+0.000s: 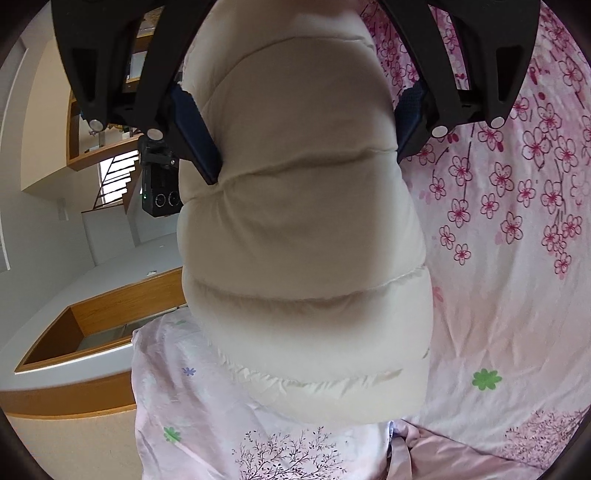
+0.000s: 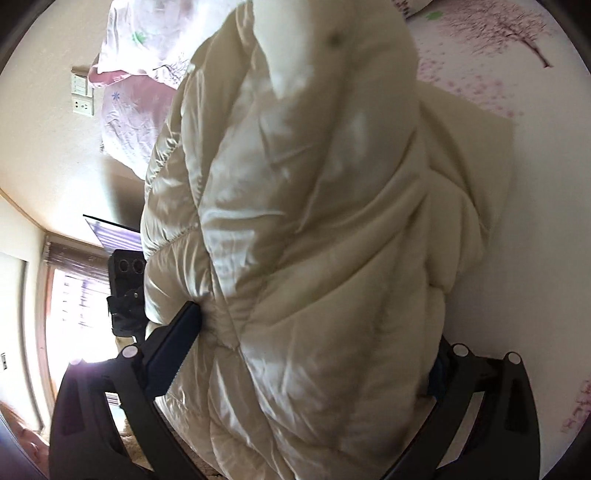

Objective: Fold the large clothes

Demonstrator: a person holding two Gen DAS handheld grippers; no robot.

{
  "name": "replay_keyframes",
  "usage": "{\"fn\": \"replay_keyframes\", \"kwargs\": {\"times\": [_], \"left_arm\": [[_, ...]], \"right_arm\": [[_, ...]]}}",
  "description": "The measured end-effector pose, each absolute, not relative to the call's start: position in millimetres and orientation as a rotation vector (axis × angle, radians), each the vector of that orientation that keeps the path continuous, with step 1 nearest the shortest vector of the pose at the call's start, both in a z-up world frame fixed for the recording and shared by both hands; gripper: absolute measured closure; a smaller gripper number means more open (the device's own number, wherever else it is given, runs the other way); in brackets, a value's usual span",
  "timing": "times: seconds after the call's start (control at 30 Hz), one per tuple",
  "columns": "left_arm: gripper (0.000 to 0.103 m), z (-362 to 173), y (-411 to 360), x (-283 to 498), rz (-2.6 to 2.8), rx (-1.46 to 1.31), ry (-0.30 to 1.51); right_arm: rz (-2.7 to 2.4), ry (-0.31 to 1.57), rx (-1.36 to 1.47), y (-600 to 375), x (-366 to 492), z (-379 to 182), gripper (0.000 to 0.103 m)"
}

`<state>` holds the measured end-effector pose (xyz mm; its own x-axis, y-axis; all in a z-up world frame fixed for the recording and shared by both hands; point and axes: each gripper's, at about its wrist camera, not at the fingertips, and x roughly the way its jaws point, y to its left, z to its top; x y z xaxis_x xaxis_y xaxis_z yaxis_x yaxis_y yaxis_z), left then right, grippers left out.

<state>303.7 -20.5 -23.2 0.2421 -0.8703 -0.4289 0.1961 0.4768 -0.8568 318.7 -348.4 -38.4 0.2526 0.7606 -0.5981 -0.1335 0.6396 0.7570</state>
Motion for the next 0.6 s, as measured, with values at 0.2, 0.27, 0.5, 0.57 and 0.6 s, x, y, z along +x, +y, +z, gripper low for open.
{"fn": "replay_keyframes", "kwargs": {"times": [0.2, 0.27, 0.5, 0.57, 0.6], "left_arm": [[0.044, -14.9, -16.7, 299.1, -0.873, -0.81, 1.025], [0.051, -10.9, -13.1, 296.2, -0.894, -0.816, 1.006], [0.06, 13.5, 9.5, 283.8, -0.912, -0.793, 0.911], [0.06, 22.1, 24.1, 280.8, -0.9, -0.792, 0.877], [0.06, 26.1, 31.9, 279.9, -0.892, -0.791, 0.861]], "right_arm": [[0.745, 1.125, 0.766, -341.5, 310.9, -40.1, 0.051], [0.77, 1.092, 0.798, -340.7, 304.9, -35.2, 0.068], [0.804, 1.033, 0.78, -313.9, 293.9, -10.4, 0.079], [0.825, 1.012, 0.766, -300.9, 295.5, -1.0, 0.079], [0.833, 1.002, 0.756, -293.8, 297.6, 3.6, 0.079]]}}
